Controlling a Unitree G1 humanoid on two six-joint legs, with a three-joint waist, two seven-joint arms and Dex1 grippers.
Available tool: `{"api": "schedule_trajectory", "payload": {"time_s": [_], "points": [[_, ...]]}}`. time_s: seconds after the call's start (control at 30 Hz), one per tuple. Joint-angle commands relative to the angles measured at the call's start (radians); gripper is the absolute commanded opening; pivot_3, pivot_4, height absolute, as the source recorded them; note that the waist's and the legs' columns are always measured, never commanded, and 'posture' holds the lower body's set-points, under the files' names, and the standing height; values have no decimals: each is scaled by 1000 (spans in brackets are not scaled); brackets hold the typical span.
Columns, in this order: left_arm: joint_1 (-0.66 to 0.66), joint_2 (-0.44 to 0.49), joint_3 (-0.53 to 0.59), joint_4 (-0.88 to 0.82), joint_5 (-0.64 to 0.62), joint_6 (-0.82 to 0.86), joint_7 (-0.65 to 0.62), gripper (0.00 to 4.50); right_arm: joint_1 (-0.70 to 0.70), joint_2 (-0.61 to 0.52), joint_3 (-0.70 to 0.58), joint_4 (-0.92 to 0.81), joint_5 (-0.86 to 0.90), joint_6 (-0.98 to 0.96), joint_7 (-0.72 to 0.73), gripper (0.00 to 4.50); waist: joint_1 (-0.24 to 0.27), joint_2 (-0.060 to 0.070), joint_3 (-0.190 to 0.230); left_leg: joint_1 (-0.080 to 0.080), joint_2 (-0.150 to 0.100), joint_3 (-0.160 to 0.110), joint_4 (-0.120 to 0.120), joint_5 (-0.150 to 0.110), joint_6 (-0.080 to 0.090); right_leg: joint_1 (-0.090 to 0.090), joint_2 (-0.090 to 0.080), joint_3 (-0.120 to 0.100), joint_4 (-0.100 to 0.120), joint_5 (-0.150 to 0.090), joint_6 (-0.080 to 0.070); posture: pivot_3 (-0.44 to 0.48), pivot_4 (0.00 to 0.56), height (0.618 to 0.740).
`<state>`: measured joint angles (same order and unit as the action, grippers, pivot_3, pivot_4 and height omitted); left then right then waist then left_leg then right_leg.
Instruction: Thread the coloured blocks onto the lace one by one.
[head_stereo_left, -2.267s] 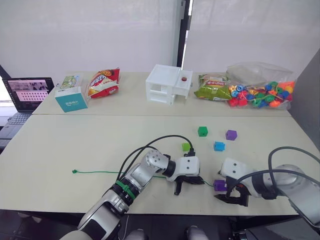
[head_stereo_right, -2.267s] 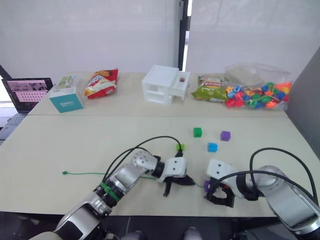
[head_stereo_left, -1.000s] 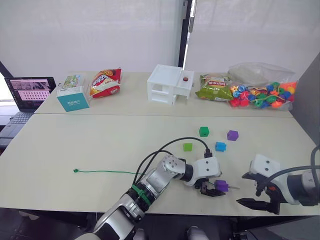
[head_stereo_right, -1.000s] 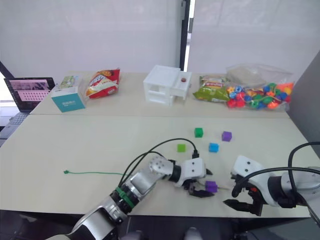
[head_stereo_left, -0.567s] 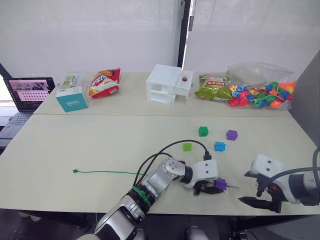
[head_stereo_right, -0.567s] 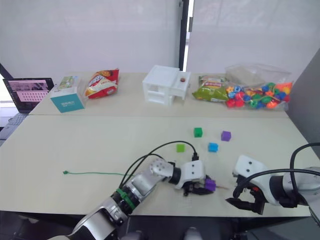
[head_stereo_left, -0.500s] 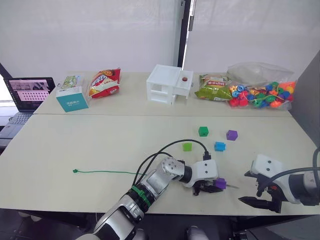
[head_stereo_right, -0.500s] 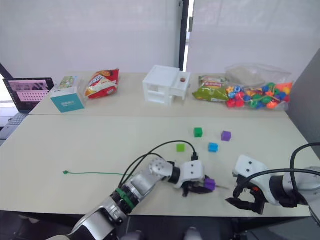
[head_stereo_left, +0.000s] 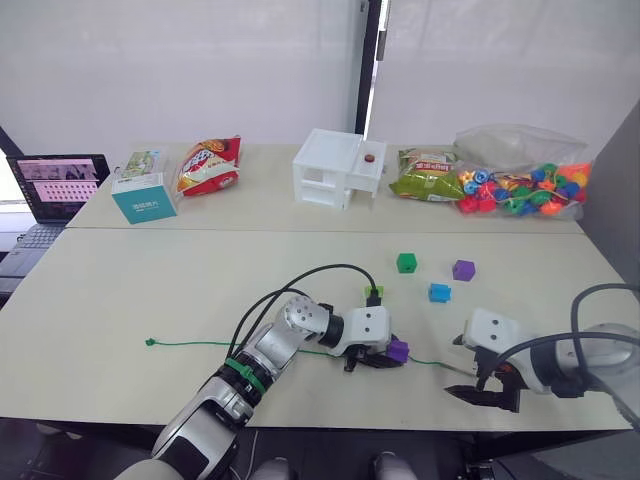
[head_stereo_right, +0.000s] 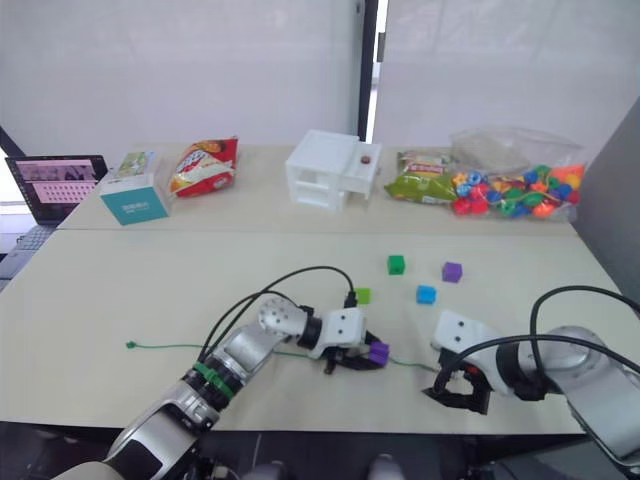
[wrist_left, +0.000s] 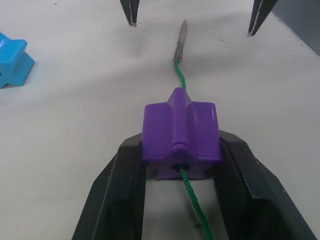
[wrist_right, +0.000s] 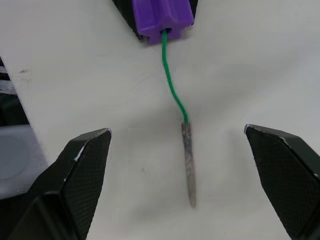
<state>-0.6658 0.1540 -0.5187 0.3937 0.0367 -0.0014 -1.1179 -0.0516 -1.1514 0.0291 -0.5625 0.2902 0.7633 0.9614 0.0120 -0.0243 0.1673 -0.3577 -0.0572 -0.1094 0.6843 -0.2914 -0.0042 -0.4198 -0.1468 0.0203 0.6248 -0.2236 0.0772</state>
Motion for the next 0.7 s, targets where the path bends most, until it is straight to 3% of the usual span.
{"api": "schedule_trajectory", "payload": {"time_s": [0.03,0.17,0.43,0.63,0.7], "points": [[15,-10,-13,-31,7,5,3,1379,-25,-14,34,46,-58,-13,-15,4500,1,0,0,0,0,0,0,0,0,0,0,0,0,0,0,0,150,740],[19,-21,-20,-40,11,15,11,1379,-22,-14,32,85,-56,-13,8,4500,1,0,0,0,0,0,0,0,0,0,0,0,0,0,0,0,150,740],[12,-20,-16,-39,9,18,13,1379,-25,27,94,165,-77,6,12,1989,-2,-3,-2,3,0,0,0,0,0,3,0,0,0,0,0,0,150,740],[17,-14,-12,-49,9,25,15,1379,-33,41,90,184,-71,26,7,9,-3,-4,-2,11,1,-1,0,0,0,16,1,-3,-8,1,4,0,150,740],[21,-10,-12,-55,8,30,15,1379,-43,51,81,180,-61,27,9,0,-3,-4,-2,10,1,-2,0,0,0,17,1,-3,-12,3,8,0,150,740]]}}
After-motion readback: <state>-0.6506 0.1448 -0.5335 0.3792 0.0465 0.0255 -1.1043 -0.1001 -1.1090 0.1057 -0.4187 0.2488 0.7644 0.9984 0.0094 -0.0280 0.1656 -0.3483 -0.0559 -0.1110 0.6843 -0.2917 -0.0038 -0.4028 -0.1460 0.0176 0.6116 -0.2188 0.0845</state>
